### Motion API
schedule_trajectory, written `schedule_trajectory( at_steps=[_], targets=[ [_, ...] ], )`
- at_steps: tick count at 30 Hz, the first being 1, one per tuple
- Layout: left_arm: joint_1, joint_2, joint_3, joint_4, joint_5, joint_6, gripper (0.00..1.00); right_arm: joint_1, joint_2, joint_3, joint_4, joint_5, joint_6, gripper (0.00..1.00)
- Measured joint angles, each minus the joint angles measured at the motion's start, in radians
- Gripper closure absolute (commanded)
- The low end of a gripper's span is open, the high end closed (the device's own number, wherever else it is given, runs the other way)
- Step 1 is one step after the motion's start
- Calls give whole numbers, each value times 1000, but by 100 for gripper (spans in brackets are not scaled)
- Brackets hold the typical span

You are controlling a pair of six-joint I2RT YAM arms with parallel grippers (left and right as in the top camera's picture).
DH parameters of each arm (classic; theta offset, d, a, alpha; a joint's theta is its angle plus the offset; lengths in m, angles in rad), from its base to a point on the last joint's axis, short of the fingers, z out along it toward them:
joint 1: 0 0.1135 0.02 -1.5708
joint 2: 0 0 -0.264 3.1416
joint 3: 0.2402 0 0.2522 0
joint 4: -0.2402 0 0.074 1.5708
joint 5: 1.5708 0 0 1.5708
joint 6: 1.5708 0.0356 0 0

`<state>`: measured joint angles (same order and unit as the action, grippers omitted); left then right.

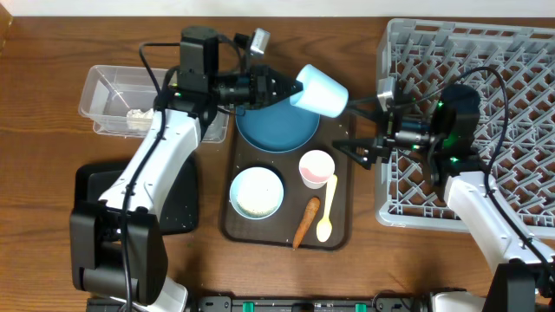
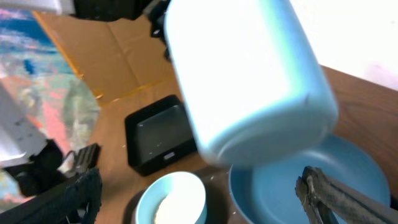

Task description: Sort waste into correct bins and load items into the dishwasher rack

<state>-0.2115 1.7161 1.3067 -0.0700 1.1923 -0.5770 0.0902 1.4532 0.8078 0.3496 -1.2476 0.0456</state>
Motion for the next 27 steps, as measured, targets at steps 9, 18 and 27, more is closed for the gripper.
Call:
schedule_trajectory(
  at_steps=[9, 18, 27],
  targets=[
    [-10, 0, 0, 0, 9, -25, 94, 16, 0, 0, 23, 185, 16, 2],
    [-10, 0, 0, 0, 10, -32, 94, 32, 0, 0, 120, 271, 23, 2],
    [-23, 0, 0, 0, 10, -33, 94, 84, 0, 1, 257, 206, 26, 8]
  ],
)
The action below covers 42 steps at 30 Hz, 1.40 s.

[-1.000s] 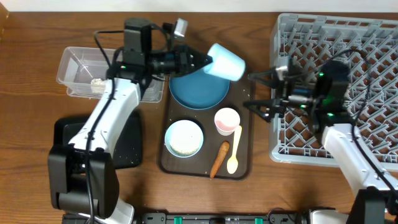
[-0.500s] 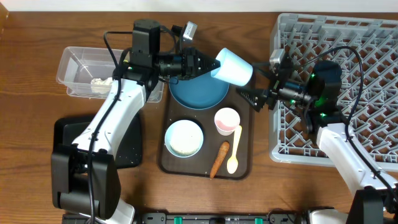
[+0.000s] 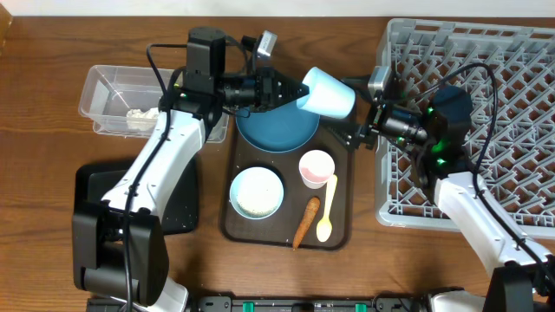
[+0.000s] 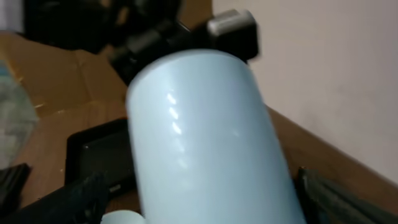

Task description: Sort waste into correct bins and load items into the dishwasher rack

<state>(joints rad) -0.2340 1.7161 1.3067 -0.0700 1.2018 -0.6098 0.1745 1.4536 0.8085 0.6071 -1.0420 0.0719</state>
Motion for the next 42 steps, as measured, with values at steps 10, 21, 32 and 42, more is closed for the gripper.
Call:
schedule_trajectory(
  at_steps=[10, 21, 32, 42],
  targets=[
    [-3, 0, 0, 0, 14, 0, 94, 6, 0, 0, 9, 3, -2, 27],
    [-2, 1, -1, -8, 8, 0, 94, 6, 0, 3, -74, 11, -4, 33],
    [-3, 5, -3, -4, -22, 3, 77, 6, 0, 5, -117, 37, 14, 40],
    [-4, 5, -3, -96, -164, 77, 63, -16, 0, 5, -183, 69, 51, 47]
  ],
)
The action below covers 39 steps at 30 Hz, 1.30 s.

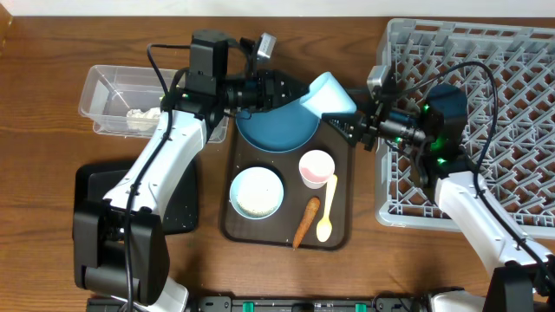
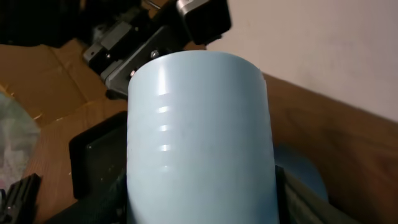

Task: Sort waste into correct bins and load items into the dishwasher rack
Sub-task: 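Grasp the light-blue cup with the right gripper and release the left, then carry the light-blue cup with the right gripper into the dish rack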

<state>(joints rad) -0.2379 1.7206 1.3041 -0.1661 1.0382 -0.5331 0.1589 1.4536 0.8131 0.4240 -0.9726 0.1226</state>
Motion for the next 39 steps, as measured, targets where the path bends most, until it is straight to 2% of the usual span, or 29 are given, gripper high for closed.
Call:
schedule_trajectory(
  at_steps=[3, 6, 13, 21, 31, 39],
  targets=[
    [0, 0, 0, -64, -83, 49, 63, -14, 0, 0, -52, 5, 6, 51],
    [4, 0, 0, -124, -159, 101, 63, -28, 0, 1, -150, 31, 9, 61],
    [41, 0, 0, -227, -299, 196, 64, -63, -42, 12, -435, 255, -27, 75],
    [50, -60, -1, -351, -527, 287, 64, -105, -162, 223, -868, 535, -60, 82],
    [50, -132, -1, -370, -622, 332, 63, -407, -157, 500, -1332, 653, -48, 84],
    [50, -132, -1, -370, -629, 333, 63, -636, -8, 708, -1640, 747, -26, 86]
  ],
)
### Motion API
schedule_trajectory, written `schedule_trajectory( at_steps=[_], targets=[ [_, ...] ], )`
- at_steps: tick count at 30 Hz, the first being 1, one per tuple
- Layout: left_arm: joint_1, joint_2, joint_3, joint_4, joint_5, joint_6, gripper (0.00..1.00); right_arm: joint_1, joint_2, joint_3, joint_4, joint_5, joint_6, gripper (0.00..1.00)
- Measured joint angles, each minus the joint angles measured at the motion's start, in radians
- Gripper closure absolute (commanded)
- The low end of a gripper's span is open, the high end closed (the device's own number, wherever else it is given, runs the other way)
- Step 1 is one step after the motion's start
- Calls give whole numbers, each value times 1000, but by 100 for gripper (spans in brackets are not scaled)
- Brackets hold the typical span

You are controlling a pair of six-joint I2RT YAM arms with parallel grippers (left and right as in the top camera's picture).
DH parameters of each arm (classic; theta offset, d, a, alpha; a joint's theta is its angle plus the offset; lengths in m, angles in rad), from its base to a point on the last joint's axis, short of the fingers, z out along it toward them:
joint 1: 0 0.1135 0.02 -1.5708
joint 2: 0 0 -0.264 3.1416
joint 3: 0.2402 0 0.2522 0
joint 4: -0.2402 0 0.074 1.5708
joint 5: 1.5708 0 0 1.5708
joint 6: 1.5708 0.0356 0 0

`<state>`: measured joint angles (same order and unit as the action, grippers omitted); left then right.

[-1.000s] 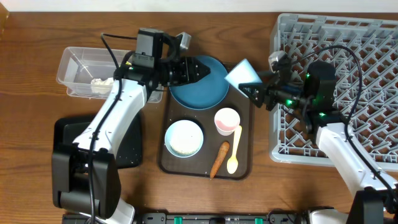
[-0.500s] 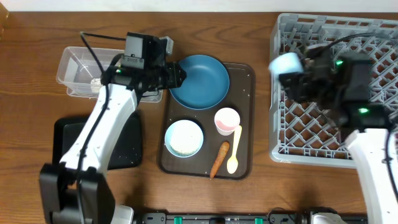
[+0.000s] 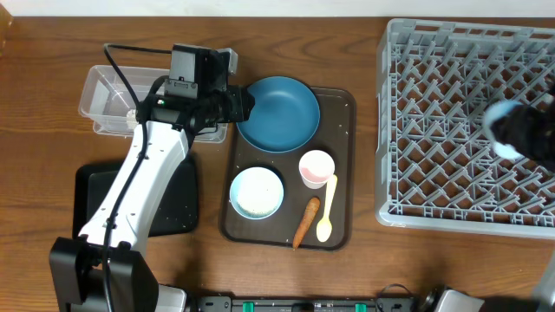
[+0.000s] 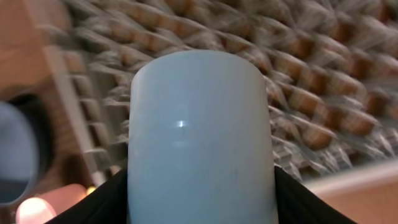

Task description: Sort waste into correct bins and load items into the dishwasher rack

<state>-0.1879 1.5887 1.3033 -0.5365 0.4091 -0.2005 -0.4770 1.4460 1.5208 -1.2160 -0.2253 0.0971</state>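
Observation:
A pale blue cup [image 4: 199, 137] fills the right wrist view, and my right gripper [image 4: 200, 202] is shut on it, a dark finger [image 4: 102, 208] on each side. The grey dishwasher rack [image 4: 298, 74] lies behind it. From overhead the cup [image 3: 501, 130] is a blur over the rack's [image 3: 434, 52] right side. My left gripper [image 3: 245, 106] hangs at the left rim of the blue plate [image 3: 282, 113], open and holding nothing. The brown tray [image 3: 342, 95] also carries a pink cup [image 3: 316, 166], a white bowl [image 3: 257, 192], a carrot [image 3: 305, 222] and a yellow spoon [image 3: 327, 212].
A clear plastic bin [image 3: 113, 95] with a pale scrap in it stands at the back left. A black bin [image 3: 173, 208] sits in front of it, under my left arm. The rack takes up the right side of the table.
My left gripper has let go of the pale blue cup and drawn back to the plate's left rim. My right gripper, still shut on the cup, now holds it over the rack's right side.
My left gripper held the pale blue cup above the tray's back right, and the right gripper stood open near the rack's edge. Then the open right gripper was close behind the cup. Later it was round the cup, and now it alone holds it over the rack.

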Motion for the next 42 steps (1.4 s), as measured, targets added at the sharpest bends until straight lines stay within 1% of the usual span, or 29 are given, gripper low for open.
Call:
schedule_trajectory(
  at_steps=[2, 4, 10, 17, 20, 26, 30, 31, 32, 33, 35, 36, 37, 42],
  targets=[
    [0, 0, 0, 0, -2, 0, 64, -50, 74, 58, -63, 34, 2, 88],
    [0, 0, 0, 0, -2, 0, 64, -86, 140, 100, -87, 58, 2, 88],
    [0, 0, 0, 0, -2, 0, 63, -185, 283, 156, -54, 88, 5, 88],
    [0, 0, 0, 0, -2, 0, 63, -284, 346, 161, -41, 132, 33, 88],
    [0, 0, 0, 0, -2, 0, 63, -318, 352, 162, -24, 140, 38, 86],
    [0, 0, 0, 0, -2, 0, 63, -354, 373, 166, -16, 166, 45, 85],
    [0, 0, 0, -1, -2, 0, 63, -357, 432, 166, -16, 169, 45, 83],
    [0, 0, 0, -2, -2, 0, 63, -357, 444, 166, -15, 169, 45, 76],
    [0, 0, 0, -5, -2, 0, 63, -357, 457, 166, -13, 169, 45, 60],
    [0, 0, 0, -8, -2, 0, 63, -357, 467, 166, -9, 168, 45, 35],
    [0, 0, 0, -13, -2, 0, 62, -357, 490, 166, -1, 167, 47, 10],
    [0, 0, 0, -14, -2, 0, 58, -357, 497, 166, 4, 164, 51, 5],
    [0, 0, 0, -14, -2, 0, 56, -357, 502, 166, 9, 156, 50, 3],
    [0, 0, 0, -14, -2, 12, 50, -357, 505, 167, 21, 85, 52, 3]
  ],
)
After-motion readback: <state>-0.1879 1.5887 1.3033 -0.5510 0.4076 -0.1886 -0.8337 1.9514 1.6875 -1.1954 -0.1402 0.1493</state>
